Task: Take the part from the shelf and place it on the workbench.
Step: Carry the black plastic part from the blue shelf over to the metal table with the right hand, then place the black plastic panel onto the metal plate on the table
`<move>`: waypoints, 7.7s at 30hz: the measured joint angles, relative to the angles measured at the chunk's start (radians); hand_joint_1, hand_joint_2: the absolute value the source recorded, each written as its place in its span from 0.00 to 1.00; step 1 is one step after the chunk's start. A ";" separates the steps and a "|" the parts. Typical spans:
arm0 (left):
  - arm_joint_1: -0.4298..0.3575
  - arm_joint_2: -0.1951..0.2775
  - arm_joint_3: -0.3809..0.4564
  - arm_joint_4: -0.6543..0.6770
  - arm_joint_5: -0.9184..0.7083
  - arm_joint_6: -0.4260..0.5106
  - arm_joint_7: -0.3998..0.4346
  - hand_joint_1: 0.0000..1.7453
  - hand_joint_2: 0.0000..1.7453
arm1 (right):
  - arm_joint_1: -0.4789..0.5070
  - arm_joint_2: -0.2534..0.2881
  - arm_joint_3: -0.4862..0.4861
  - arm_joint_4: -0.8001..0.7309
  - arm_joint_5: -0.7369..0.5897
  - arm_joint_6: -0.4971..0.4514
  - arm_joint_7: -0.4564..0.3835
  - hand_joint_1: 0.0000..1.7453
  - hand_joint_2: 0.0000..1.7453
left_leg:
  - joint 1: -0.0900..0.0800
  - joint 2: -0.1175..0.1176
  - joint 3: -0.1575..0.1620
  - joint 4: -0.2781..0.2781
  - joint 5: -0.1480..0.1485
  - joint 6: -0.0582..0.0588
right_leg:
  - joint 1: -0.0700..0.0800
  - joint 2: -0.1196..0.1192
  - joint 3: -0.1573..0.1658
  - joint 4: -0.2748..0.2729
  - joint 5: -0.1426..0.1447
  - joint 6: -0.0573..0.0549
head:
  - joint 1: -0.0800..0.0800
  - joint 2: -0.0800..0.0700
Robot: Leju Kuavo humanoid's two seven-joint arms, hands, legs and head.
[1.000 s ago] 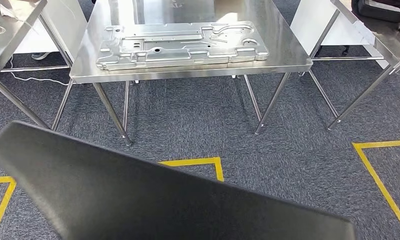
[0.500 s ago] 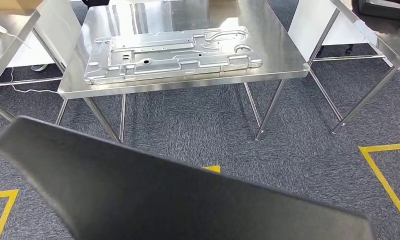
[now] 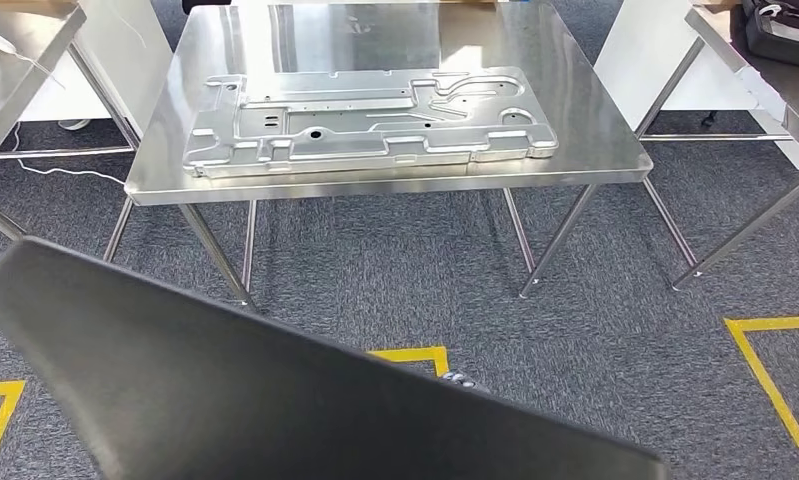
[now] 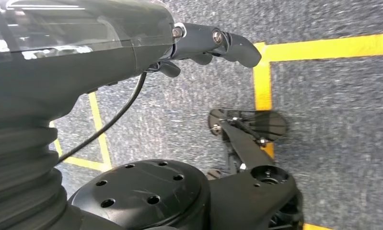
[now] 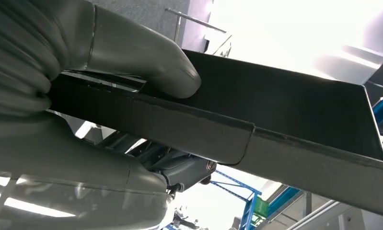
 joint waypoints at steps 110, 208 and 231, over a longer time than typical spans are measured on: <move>-0.030 0.004 0.005 -0.002 -0.022 -0.015 -0.082 0.00 1.00 | -0.653 -0.265 -0.287 0.317 0.735 -0.148 0.347 1.00 1.00 | -0.009 0.002 0.002 -0.035 0.024 -0.021 | -0.003 0.017 0.050 -0.194 0.129 -0.008 | 0.005 0.000; -0.046 0.002 -0.091 0.000 -0.003 -0.006 -0.114 0.00 0.00 | -0.513 0.007 -0.399 0.339 0.063 -0.126 0.088 0.00 0.00 | -0.017 0.002 0.003 -0.030 0.023 -0.026 | -0.007 0.016 0.057 -0.201 0.132 -0.005 | 0.005 0.000; -0.007 0.000 -0.085 -0.001 0.037 0.004 -0.142 0.00 0.00 | -0.188 0.174 -0.652 -0.136 0.055 -0.196 -0.108 0.00 0.00 | 0.011 0.016 -0.002 -0.041 0.051 -0.015 | -0.023 0.017 0.115 -0.162 0.079 0.037 | 0.006 0.000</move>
